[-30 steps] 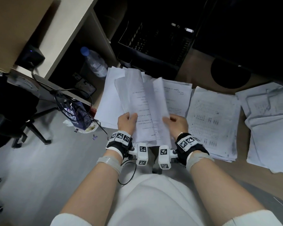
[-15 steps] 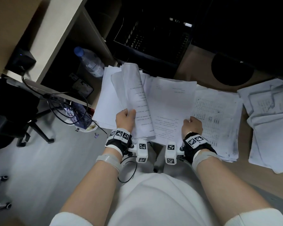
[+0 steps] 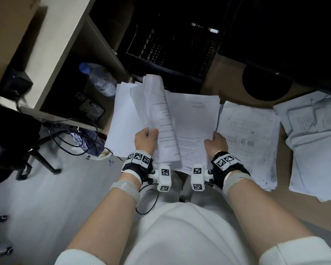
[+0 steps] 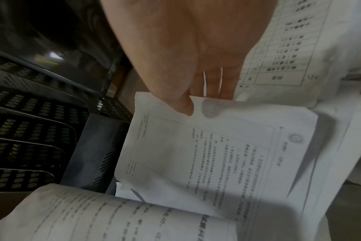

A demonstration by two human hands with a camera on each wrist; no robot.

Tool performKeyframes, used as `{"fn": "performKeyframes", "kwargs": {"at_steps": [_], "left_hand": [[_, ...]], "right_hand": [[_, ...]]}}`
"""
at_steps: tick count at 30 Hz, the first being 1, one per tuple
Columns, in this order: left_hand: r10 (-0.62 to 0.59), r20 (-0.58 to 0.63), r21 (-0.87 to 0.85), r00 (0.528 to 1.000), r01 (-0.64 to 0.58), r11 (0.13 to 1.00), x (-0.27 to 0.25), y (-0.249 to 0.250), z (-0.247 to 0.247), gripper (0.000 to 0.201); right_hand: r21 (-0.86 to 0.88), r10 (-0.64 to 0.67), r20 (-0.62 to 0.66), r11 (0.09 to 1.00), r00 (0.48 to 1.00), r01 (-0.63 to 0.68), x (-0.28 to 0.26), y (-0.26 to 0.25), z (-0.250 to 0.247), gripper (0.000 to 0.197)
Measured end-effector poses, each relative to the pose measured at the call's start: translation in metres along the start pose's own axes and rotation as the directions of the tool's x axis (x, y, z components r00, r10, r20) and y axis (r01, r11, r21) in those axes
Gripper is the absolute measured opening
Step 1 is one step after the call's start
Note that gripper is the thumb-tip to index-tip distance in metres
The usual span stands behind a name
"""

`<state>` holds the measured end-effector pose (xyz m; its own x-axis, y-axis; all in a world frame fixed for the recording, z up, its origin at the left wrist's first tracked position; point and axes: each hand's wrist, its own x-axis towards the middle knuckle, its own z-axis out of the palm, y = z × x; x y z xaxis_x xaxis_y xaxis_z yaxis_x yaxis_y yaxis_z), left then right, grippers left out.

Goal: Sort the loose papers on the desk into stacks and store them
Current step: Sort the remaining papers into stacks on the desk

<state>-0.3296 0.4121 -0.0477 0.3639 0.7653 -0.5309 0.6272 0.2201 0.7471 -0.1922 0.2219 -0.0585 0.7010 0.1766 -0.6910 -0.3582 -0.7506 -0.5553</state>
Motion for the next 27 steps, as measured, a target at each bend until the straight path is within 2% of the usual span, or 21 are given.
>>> {"fn": "performKeyframes", "kwargs": {"at_steps": [3,8,11,14,18,20,24,27], "left_hand": [[0.042,0.044,0.002,0.998,-0.042,0.999,-0.002,0.008,0.009,0.03],[0.01,0.137,0.022,0.99,-0.013,1.0,0.002,0.0,0.029,0.056],[0.027,0.187,0.054,0.982,-0.037,0.998,-0.01,0.008,0.04,0.056],[0.054,0.153,0.078,0.987,-0.067,0.995,-0.019,0.013,0.044,0.049],[0.019,0.084,0.17,0.996,-0.033,0.985,-0.019,0.003,0.037,0.03],[-0.006,0.067,0.201,0.998,-0.008,0.979,-0.02,-0.003,0.033,0.03],[-0.053,-0.024,0.226,0.998,0.057,0.972,-0.023,-0.009,0.031,0.039],[-0.093,-0.026,0.26,0.995,0.097,0.961,-0.019,-0.016,0.03,0.032]], "right_hand": [[0.041,-0.018,0.01,0.999,1.0,0.018,-0.005,0.003,-0.006,0.043],[0.198,-0.022,0.034,0.98,0.999,0.015,-0.016,0.01,-0.013,0.063],[0.355,-0.086,0.121,0.934,0.989,0.038,-0.024,0.007,-0.015,0.055],[0.319,-0.092,0.117,0.946,0.989,0.05,-0.025,0.01,-0.017,0.058],[0.156,0.068,0.112,0.984,0.991,-0.085,-0.014,0.029,-0.018,0.074],[0.124,0.099,0.132,0.986,0.986,-0.115,-0.008,0.037,-0.012,0.077],[0.147,0.11,0.155,0.98,0.982,-0.133,0.0,0.044,0.001,0.072],[0.128,0.101,0.12,0.985,0.988,-0.116,0.005,0.045,0.009,0.06]]}}
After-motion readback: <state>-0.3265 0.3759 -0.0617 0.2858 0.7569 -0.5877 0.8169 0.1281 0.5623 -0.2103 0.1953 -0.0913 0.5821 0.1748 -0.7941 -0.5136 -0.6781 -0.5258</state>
